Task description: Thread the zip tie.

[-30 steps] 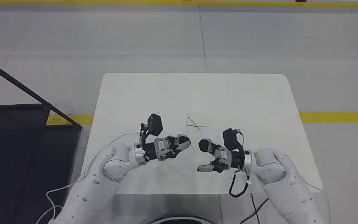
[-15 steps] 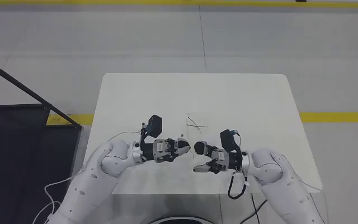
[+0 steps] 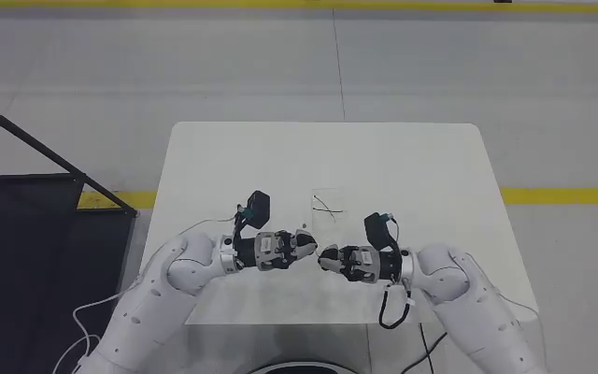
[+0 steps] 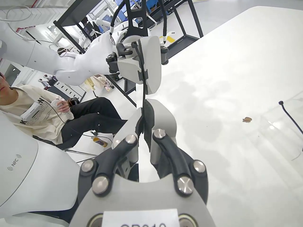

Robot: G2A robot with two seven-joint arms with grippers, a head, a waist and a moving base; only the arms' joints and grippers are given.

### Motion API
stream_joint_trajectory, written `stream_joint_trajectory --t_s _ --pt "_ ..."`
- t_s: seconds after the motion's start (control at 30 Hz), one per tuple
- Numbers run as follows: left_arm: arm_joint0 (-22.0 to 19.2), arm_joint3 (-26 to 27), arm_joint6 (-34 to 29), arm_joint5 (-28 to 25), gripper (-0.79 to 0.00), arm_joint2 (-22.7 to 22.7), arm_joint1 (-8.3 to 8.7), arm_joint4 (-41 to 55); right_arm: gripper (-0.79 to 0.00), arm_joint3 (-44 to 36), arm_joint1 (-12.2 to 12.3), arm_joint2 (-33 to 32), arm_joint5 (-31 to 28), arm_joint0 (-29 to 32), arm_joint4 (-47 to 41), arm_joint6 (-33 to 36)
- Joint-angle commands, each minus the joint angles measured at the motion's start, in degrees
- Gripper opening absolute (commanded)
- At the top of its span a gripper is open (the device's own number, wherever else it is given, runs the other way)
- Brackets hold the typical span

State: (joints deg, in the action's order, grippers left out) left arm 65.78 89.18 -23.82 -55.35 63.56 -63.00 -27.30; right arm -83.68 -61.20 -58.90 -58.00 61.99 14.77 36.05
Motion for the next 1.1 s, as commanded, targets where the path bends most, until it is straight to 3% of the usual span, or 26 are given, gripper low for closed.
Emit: stream_joint_trajectory --t_s 0.0,0.17,0.2,0.23,0.27,0.3,0.33,0.47,0.63,0.7,0.8,0.83,0.87,1.07 --pt "-0.05 -0.10 0.10 -0.01 -0.785 -0.14 0.02 -0.02 -0.785 -0.02 0.16 0.35 0.00 -0.22 -0.19 -0.02" --pt "-0.15 -0.44 0.52 0.23 -0.785 -0.49 0.05 0.04 -0.785 0.08 0.56 0.89 0.00 -0.63 -0.22 -0.67" --pt "-0.15 -0.47 0.58 0.41 -0.563 -0.57 0.05 0.16 -0.785 0.05 0.64 0.76 0.00 -0.58 0.08 -1.23" --pt "-0.17 -0.53 0.68 0.65 -0.400 -0.61 0.06 0.40 -0.785 0.13 0.71 0.34 0.00 -0.38 0.59 -2.31" --pt "-0.20 -0.61 0.77 0.89 -0.139 -0.59 0.07 0.67 -0.785 0.18 0.78 -0.19 0.00 -0.02 1.62 -3.51" --pt "-0.21 -0.66 0.90 1.12 -0.043 -0.53 0.09 0.95 -0.785 0.03 0.81 -0.74 0.00 0.47 2.97 -4.88" --pt "-0.18 -0.73 1.11 1.41 -0.003 -0.44 0.10 1.29 -0.785 -0.34 0.82 -1.22 0.00 1.06 4.34 -6.34" --pt "-0.03 -0.70 1.46 2.23 0.000 -0.13 0.20 2.00 -0.785 -3.02 0.74 -3.27 2.71 3.97 11.12 -12.54" --pt "0.26 -0.72 1.97 3.67 0.000 0.01 0.23 2.85 -0.785 -7.80 0.55 -5.16 10.62 8.10 20.43 -19.79" --pt "0.35 -0.68 2.28 4.61 -0.052 -0.15 0.18 3.09 -0.785 -10.10 0.43 -5.38 14.63 9.86 24.60 -22.46" --pt "0.44 -0.66 3.14 5.98 -0.219 -0.48 0.03 3.09 -0.785 -13.17 0.20 -5.24 20.45 12.15 29.98 -25.76" --pt "0.49 -0.67 3.60 6.60 -0.339 -0.57 -0.04 3.07 -0.785 -13.97 0.14 -5.12 21.95 12.71 31.40 -26.54" --pt "0.51 -0.64 4.17 7.46 -0.403 -0.59 -0.11 2.85 -0.785 -14.64 0.07 -4.97 23.31 13.23 32.68 -27.23" --pt "0.80 0.18 6.62 11.32 -0.526 -1.44 -0.56 -0.31 -0.785 -16.70 -0.24 -4.36 27.79 15.09 37.06 -29.93"
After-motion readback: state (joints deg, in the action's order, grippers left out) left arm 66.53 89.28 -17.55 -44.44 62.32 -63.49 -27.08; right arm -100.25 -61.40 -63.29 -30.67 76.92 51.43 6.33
